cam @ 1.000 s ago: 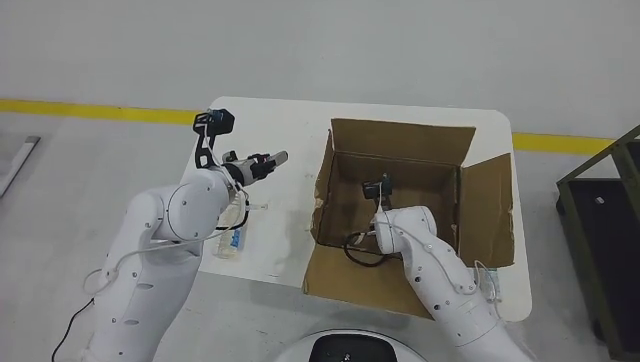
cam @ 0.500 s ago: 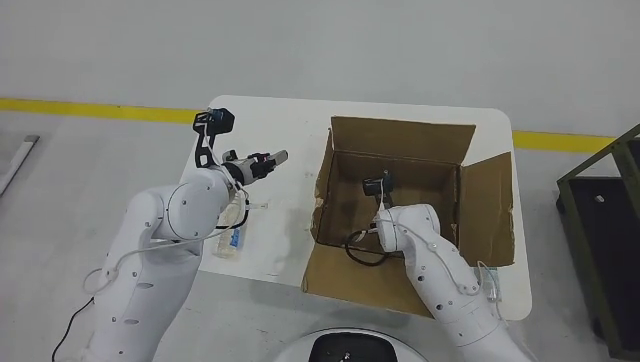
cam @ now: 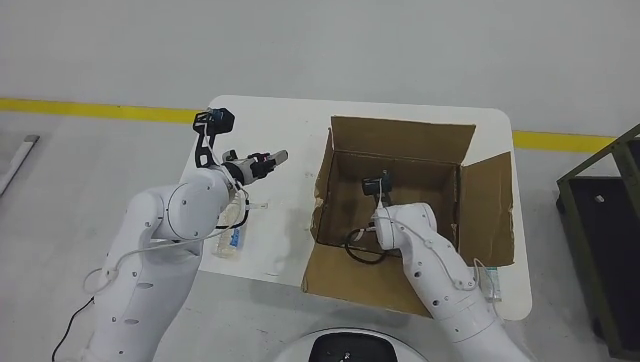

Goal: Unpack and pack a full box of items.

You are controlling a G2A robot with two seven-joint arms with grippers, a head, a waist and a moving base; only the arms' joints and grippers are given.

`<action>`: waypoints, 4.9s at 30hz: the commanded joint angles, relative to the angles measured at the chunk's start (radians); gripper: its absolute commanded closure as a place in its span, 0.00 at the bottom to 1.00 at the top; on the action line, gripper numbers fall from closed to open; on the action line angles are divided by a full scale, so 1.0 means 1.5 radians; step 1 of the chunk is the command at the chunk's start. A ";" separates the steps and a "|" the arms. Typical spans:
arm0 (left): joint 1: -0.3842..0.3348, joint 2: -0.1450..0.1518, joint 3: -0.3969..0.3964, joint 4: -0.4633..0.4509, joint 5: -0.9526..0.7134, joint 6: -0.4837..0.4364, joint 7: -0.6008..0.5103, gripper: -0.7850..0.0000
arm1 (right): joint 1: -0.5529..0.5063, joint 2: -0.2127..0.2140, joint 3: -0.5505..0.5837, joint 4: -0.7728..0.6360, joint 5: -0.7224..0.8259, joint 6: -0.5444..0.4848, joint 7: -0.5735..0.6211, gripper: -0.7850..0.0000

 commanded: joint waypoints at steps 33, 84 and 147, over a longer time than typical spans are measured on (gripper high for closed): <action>0.000 0.000 0.000 0.000 0.000 0.000 0.000 0.00 | -0.187 0.025 0.289 -0.497 0.203 -0.126 -0.121 1.00; 0.000 0.000 0.000 0.000 0.000 0.000 0.000 0.00 | -0.426 0.073 0.640 -0.483 0.097 -0.242 -0.153 1.00; 0.000 0.000 0.000 0.000 0.000 0.000 0.000 0.00 | -0.253 0.109 0.506 -0.657 0.395 -0.238 -0.134 1.00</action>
